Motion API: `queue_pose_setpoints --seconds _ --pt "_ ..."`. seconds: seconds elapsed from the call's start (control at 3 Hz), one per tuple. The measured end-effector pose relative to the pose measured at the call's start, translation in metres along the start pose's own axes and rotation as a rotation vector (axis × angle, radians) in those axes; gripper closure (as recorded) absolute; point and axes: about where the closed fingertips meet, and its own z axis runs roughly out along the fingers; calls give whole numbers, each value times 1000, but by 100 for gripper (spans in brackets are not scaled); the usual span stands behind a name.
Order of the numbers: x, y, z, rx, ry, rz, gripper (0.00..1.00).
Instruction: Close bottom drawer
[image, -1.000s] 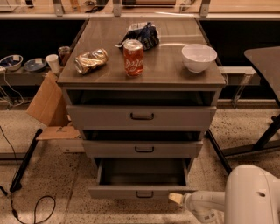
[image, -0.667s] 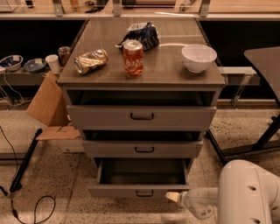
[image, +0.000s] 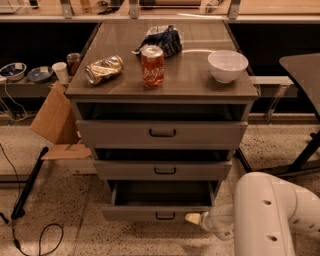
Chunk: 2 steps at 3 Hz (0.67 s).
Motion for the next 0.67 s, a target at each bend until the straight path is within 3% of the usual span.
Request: queue_pose_setpoints --seconds 0.67 --pt "-18 2 12 56 26 57 0"
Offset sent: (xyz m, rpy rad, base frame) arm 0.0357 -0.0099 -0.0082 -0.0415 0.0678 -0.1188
